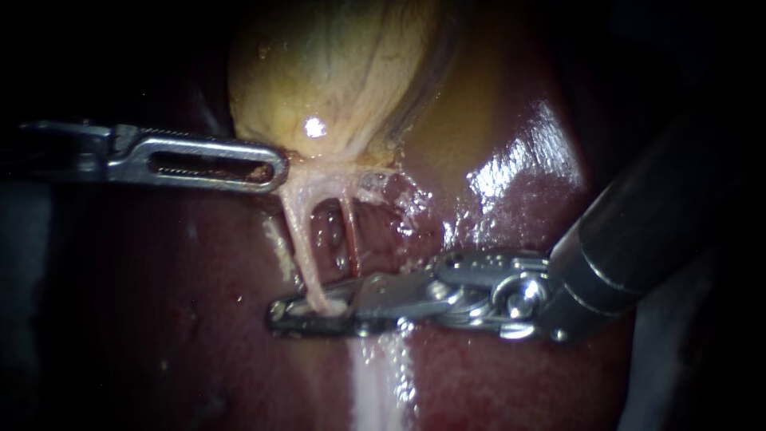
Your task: Clipping second clip left tube
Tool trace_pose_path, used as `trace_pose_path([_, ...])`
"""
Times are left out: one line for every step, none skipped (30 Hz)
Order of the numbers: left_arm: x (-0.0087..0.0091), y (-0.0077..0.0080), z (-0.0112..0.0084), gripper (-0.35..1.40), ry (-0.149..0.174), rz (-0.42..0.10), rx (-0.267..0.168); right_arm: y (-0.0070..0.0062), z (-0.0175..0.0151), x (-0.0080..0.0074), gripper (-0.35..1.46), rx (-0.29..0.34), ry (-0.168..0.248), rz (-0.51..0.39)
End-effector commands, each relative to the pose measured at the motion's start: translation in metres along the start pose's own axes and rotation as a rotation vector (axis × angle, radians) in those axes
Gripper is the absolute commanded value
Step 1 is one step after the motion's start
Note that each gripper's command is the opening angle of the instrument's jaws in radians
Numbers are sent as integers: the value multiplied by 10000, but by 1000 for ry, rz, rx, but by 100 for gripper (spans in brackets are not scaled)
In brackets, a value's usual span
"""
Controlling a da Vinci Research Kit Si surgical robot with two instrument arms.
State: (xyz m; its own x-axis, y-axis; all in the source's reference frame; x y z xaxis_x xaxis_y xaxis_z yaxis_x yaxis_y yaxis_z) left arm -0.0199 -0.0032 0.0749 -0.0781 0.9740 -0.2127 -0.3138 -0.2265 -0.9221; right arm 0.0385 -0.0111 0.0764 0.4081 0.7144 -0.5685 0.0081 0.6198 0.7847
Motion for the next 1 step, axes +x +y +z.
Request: trace_pose_path([0, -1, 0, -35, 0, 0, 0, 0, 0, 0, -35, 3, -1, 0])
